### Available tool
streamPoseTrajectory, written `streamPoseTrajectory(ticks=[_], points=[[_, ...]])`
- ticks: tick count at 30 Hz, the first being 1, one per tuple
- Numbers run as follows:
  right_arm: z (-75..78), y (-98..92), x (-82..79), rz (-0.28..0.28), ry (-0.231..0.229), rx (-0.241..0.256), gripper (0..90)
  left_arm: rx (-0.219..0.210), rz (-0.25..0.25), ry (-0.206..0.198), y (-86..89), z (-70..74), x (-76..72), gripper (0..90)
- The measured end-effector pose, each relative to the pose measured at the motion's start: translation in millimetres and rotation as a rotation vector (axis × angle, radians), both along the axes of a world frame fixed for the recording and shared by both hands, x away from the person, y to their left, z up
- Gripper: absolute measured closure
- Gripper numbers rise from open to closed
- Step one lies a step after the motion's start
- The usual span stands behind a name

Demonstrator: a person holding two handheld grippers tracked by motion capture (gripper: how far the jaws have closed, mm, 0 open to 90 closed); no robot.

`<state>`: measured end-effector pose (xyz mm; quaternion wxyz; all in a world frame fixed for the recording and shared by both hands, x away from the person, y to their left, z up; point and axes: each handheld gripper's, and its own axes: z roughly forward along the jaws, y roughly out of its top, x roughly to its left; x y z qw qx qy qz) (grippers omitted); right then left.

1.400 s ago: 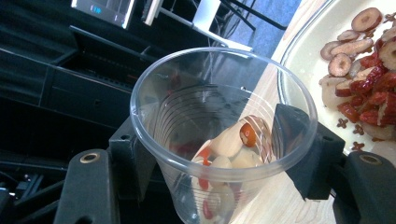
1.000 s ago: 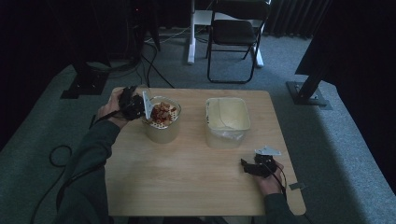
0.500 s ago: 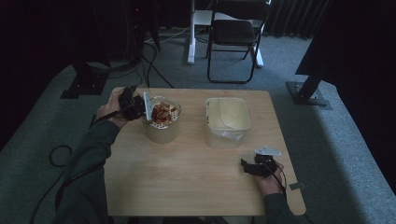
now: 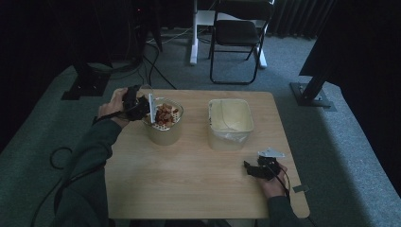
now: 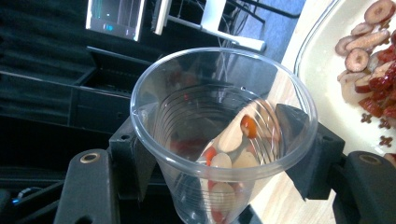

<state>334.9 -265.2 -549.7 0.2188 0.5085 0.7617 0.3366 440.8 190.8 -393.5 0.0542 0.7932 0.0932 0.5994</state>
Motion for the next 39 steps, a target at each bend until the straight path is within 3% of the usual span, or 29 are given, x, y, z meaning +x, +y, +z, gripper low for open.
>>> streamPoseTrajectory(ticks=[8, 14, 20, 39], points=[[0.0, 0.0, 0.0, 0.001, -0.001, 0.0, 22.6, 0.127, -0.012, -0.017, -7.5, -1.6, 0.1, 34.2], [0.0, -0.1, 0.1, 0.001, -0.001, 0.0, 22.6, 0.257, -0.022, -0.044, -13.9, -6.9, -1.2, 34.8], [0.0, 0.0, 0.1, 0.001, -0.001, 0.0, 22.6, 0.337, -0.042, -0.085, -18.4, -7.3, -3.9, 35.5], [0.0, -0.1, 0.1, 0.001, -0.001, -0.001, 22.6, 0.431, -0.073, -0.138, -24.1, -7.7, -8.1, 36.1]])
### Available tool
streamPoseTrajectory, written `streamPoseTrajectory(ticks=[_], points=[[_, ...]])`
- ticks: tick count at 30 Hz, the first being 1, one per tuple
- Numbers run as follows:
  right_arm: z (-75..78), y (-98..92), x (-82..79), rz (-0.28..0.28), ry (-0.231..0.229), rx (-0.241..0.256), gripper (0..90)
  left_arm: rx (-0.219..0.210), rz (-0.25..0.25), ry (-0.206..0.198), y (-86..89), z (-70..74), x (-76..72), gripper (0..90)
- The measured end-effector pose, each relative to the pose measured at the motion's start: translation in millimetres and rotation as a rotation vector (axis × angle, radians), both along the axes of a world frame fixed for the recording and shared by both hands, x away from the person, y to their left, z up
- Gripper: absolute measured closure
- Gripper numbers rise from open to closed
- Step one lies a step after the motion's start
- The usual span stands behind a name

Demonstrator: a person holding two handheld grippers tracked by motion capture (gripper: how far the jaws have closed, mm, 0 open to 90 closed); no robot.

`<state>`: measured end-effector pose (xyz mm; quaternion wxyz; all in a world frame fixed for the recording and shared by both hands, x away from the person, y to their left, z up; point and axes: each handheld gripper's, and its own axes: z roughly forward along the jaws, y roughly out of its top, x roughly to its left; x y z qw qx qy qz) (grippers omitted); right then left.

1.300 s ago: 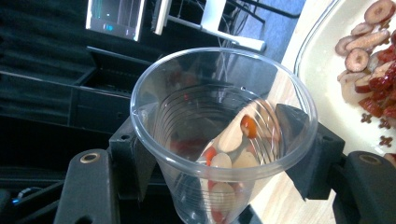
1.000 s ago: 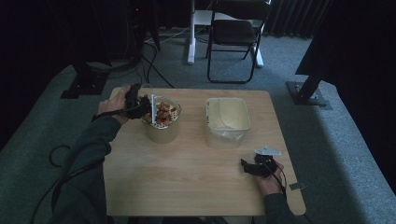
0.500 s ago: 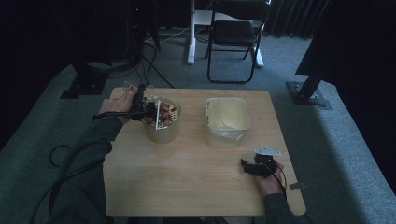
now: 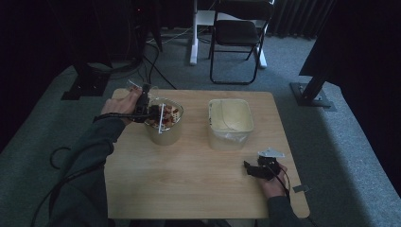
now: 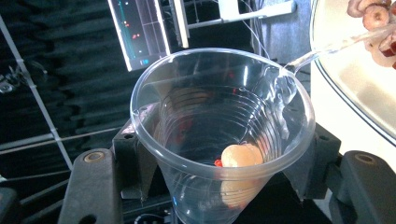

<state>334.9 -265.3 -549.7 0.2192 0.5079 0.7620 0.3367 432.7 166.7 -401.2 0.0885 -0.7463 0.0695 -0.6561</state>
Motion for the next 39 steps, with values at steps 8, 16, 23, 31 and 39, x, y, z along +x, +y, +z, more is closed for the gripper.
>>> streamPoseTrajectory(ticks=[8, 16, 23, 31, 39], points=[[0.0, 0.0, 0.0, 0.0, 0.0, 0.0, 22.6, 0.032, 0.002, -0.008, 1.3, -1.8, -0.7, 36.2], [0.0, 0.0, 0.0, 0.0, 0.0, 0.0, 22.6, 0.081, 0.006, -0.011, 2.5, -4.8, -0.8, 36.2], [0.0, 0.0, 0.0, 0.0, 0.0, 0.0, 22.6, 0.091, 0.007, -0.017, 2.7, -4.4, -0.5, 36.2], [0.0, 0.0, 0.0, 0.0, 0.0, 0.0, 22.6, 0.092, 0.009, -0.016, 2.6, -6.1, -0.2, 36.3], [0.0, 0.0, 0.0, 0.0, 0.0, 0.0, 22.6, 0.087, 0.007, -0.019, 2.2, -5.1, 0.1, 36.3]])
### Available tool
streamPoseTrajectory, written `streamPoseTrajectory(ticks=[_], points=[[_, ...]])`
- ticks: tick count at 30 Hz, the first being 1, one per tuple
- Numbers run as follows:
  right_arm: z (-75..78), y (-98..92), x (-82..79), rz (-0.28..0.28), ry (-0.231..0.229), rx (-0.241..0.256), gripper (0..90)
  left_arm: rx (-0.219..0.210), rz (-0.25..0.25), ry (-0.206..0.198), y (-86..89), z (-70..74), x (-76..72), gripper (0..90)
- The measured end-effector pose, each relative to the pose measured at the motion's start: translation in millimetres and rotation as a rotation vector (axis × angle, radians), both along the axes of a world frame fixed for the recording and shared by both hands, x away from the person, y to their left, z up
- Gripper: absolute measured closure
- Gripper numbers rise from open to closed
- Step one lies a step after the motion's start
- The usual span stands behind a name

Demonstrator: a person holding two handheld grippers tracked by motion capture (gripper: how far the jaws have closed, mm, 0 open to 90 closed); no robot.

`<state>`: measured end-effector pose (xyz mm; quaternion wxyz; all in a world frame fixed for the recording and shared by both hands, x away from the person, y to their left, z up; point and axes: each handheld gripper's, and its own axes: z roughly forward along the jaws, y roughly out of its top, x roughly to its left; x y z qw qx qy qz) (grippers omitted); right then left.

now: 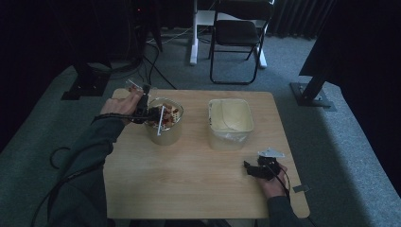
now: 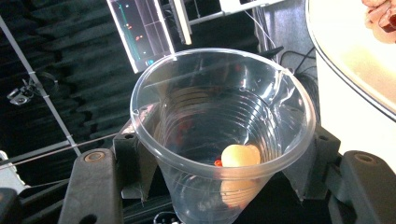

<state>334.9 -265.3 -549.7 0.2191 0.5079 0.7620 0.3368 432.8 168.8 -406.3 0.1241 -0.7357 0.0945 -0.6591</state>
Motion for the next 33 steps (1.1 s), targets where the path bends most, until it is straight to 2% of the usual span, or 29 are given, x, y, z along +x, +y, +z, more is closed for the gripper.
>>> streamPoseTrajectory(ticks=[11, 14, 18, 19, 22, 23, 24, 25, 31, 33], points=[[0.0, 0.0, 0.0, 0.0, 0.0, 0.0, 22.6, -0.006, 0.002, -0.003, 0.7, 1.9, 0.3, 36.3], [0.0, 0.0, 0.0, 0.0, 0.0, 0.0, 22.6, -0.036, 0.004, 0.001, 1.0, 2.9, 0.4, 36.3], [0.0, 0.0, 0.0, 0.0, 0.0, 0.0, 22.6, -0.178, 0.011, 0.027, 2.2, 9.3, 2.7, 36.3], [0.0, 0.0, 0.0, 0.0, 0.0, 0.0, 22.6, -0.218, 0.017, 0.045, 3.0, 11.0, 3.4, 36.3], [0.0, 0.0, 0.0, 0.0, 0.0, 0.0, 22.6, -0.307, 0.032, 0.066, 5.7, 14.2, 5.2, 36.3], [0.0, 0.0, 0.0, 0.0, 0.0, 0.0, 22.6, -0.367, 0.038, 0.081, 7.6, 15.9, 5.8, 36.3], [0.0, 0.0, 0.0, 0.0, 0.0, 0.0, 22.6, -0.384, 0.039, 0.086, 8.2, 16.8, 6.1, 36.3], [0.0, 0.0, 0.0, 0.0, 0.0, 0.0, 22.6, -0.433, 0.046, 0.099, 9.6, 18.6, 6.4, 36.3], [0.0, 0.0, 0.0, 0.0, 0.0, 0.0, 22.6, -0.64, 0.054, 0.154, 15.6, 30.8, 7.4, 36.3], [0.0, 0.0, 0.0, 0.0, 0.0, 0.0, 22.6, -0.728, 0.049, 0.185, 17.1, 36.3, 7.4, 36.2]])
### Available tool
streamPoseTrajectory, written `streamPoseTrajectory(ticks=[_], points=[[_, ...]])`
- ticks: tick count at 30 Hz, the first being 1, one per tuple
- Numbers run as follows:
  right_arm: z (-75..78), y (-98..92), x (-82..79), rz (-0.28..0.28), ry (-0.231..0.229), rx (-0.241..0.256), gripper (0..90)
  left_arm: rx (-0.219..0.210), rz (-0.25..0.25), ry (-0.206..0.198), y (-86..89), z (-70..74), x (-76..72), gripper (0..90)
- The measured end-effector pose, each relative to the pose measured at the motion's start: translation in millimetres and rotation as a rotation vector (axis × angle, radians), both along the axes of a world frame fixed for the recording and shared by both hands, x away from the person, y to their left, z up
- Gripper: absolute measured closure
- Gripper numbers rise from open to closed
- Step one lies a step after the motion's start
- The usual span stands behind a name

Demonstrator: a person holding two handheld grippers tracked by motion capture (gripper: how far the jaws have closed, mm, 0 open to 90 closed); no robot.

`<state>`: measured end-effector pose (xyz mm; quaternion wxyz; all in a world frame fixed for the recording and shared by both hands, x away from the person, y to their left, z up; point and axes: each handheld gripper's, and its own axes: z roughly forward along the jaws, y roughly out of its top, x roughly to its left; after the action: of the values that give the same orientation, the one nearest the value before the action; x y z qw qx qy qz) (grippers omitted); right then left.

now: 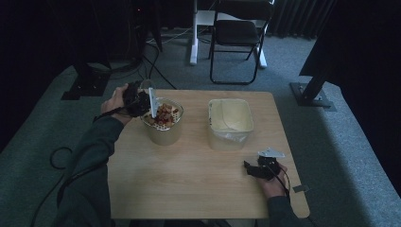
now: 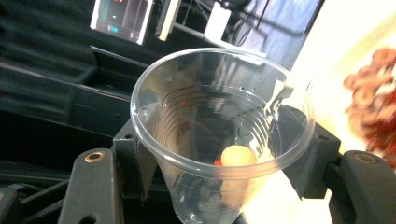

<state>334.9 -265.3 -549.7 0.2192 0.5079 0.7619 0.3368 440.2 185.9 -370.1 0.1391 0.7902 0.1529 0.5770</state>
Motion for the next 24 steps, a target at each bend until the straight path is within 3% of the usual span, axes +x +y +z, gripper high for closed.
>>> streamPoseTrajectory(ticks=[5, 11, 24], points=[[0.0, 0.0, 0.0, 0.0, 0.0, 0.0, 22.5, -0.268, -0.017, 0.085, 5.8, 11.9, 3.3, 36.2], [0.0, -0.2, 0.3, 0.002, 0.0, -0.001, 22.6, -0.482, -0.027, 0.172, 14.1, 18.7, 9.5, 36.2], [0.0, -0.2, 0.3, 0.002, 0.0, -0.001, 22.5, -0.718, -0.053, 0.286, 15.8, 20.8, 16.3, 35.9]])
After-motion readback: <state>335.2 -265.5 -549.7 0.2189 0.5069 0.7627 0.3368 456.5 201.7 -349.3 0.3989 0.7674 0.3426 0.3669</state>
